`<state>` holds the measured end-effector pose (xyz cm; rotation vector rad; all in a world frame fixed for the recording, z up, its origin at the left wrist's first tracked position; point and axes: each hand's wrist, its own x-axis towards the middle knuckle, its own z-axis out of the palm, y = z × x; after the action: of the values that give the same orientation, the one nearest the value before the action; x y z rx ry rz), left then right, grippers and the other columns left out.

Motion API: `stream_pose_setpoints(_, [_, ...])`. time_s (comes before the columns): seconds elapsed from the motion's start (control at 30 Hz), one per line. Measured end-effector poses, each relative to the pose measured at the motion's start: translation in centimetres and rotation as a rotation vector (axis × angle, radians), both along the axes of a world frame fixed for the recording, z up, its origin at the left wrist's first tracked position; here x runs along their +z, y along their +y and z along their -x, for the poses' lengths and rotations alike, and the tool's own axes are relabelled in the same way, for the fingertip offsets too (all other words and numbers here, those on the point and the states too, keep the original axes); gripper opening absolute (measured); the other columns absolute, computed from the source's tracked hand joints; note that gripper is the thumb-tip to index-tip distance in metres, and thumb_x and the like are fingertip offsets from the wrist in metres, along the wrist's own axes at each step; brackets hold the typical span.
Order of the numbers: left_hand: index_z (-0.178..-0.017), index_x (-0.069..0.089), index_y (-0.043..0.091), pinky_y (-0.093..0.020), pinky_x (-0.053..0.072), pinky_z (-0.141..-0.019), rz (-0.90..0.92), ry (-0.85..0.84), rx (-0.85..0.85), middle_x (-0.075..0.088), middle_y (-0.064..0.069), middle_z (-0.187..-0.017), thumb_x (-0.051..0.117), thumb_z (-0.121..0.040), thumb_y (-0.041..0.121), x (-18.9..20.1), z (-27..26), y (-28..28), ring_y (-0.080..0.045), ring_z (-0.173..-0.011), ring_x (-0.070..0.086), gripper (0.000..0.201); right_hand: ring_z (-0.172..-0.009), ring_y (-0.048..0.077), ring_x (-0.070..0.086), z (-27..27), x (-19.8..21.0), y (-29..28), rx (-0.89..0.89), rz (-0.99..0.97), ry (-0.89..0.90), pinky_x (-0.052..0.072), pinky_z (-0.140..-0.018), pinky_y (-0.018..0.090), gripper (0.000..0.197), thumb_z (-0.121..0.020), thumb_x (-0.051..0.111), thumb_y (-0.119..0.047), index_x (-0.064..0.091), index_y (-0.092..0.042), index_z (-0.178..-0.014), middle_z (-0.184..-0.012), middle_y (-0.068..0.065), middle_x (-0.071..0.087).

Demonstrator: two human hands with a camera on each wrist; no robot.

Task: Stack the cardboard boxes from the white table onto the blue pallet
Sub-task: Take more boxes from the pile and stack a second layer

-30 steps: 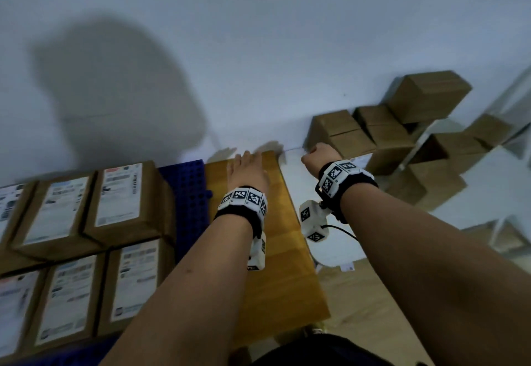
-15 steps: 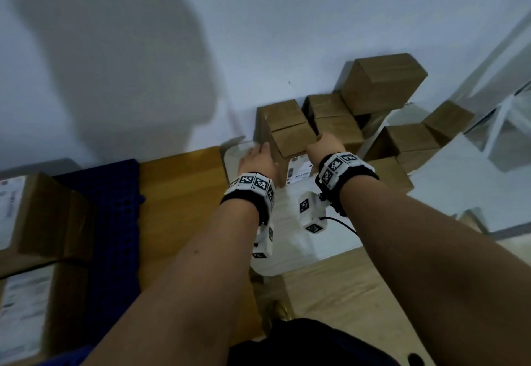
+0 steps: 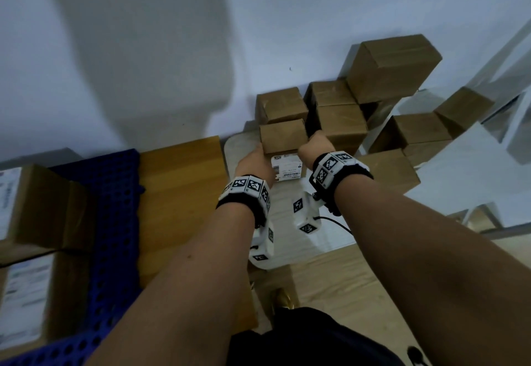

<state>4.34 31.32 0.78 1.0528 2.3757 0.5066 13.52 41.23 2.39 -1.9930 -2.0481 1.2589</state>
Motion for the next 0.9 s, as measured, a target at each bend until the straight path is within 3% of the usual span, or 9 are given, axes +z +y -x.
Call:
stream_pose_setpoints(0.13, [-0.123,0.054,0.017,-0.034,0.052,-0.083,-0.075,0.059,0.065,0.067,-0.007,-0.109,0.050,-0.094,0.022,0.5,1.1,-1.9,-0.028,-0.097,0.063,0.030,-0.095,0.027,0.055,0.7,0.5,-0.8,0.096,-0.044,0.045,0.043,-0.076,0.034,0.038,-0.090,0.052,-0.013,0.044,-0.009,-0.127,-0.110,0.013,0.056])
stream_pose_setpoints(0.3, [-0.124,0.055,0.018,-0.034,0.052,-0.081,-0.119,0.081,0.201,0.066,-0.002,-0.108,0.053,-0.094,0.024,1.0,3.1,-4.3,-0.022,-0.096,0.062,0.031,-0.089,0.023,0.060,2.8,0.5,-2.3,0.164,-0.048,0.125,0.049,-0.078,0.033,0.027,-0.088,0.056,-0.029,0.058,-0.014,-0.110,-0.102,0.006,0.063])
stream_pose_setpoints(0.4, [-0.119,0.057,0.016,-0.030,0.049,-0.072,-0.103,0.053,0.335,0.067,-0.004,-0.106,0.049,-0.097,0.023,1.0,4.2,-6.0,-0.020,-0.084,0.058,0.024,-0.087,0.028,0.068,4.2,-0.1,-3.7,0.213,-0.015,0.153,0.057,-0.081,0.040,0.029,-0.087,0.059,-0.034,0.064,-0.010,-0.101,-0.097,0.010,0.069])
stream_pose_setpoints(0.53, [-0.123,0.056,0.016,-0.029,0.047,-0.066,-0.053,0.028,0.388,0.068,-0.007,-0.104,0.046,-0.099,0.021,0.2,5.1,-8.3,-0.022,-0.082,0.060,0.027,-0.082,0.029,0.071,5.8,-1.4,-5.3,0.272,0.031,0.169,0.059,-0.078,0.045,0.022,-0.086,0.060,-0.026,0.069,-0.007,-0.091,-0.090,0.012,0.072])
stream_pose_setpoints(0.67, [-0.117,0.059,0.015,-0.029,0.047,-0.065,0.010,-0.040,0.392,0.069,-0.007,-0.102,0.042,-0.097,0.018,-1.1,5.3,-9.7,-0.021,-0.076,0.058,0.026,-0.083,0.025,0.069,6.7,-2.2,-6.7,0.354,0.049,0.119,0.058,-0.083,0.039,0.019,-0.088,0.057,-0.020,0.072,-0.008,-0.093,-0.092,0.009,0.073])
stream_pose_setpoints(0.77, [-0.133,0.051,0.017,-0.030,0.048,-0.069,0.075,-0.085,0.384,0.067,-0.009,-0.110,0.041,-0.097,0.016,-1.7,4.9,-10.6,-0.024,-0.085,0.061,0.037,-0.094,0.023,0.064,6.8,-2.5,-7.7,0.443,0.053,0.062,0.051,-0.084,0.029,0.024,-0.091,0.053,-0.018,0.070,-0.011,-0.106,-0.111,0.007,0.070])
stream_pose_setpoints(0.83, [-0.140,0.043,0.019,-0.031,0.046,-0.066,0.130,-0.104,0.374,0.066,-0.009,-0.112,0.041,-0.098,0.014,-2.0,4.5,-10.9,-0.023,-0.082,0.059,0.043,-0.108,0.025,0.061,6.7,-2.7,-8.0,0.463,0.059,0.047,0.046,-0.089,0.030,0.031,-0.092,0.052,-0.015,0.063,-0.009,-0.121,-0.125,0.009,0.063])
stream_pose_setpoints(0.9, [-0.142,0.037,0.014,-0.032,0.047,-0.072,0.217,-0.108,0.356,0.063,-0.012,-0.120,0.040,-0.100,0.013,-2.1,4.2,-11.1,-0.027,-0.095,0.062,0.043,-0.109,0.029,0.061,6.6,-2.8,-8.2,0.460,0.080,0.014,0.048,-0.090,0.034,0.030,-0.092,0.051,-0.015,0.062,-0.007,-0.119,-0.125,0.013,0.063])
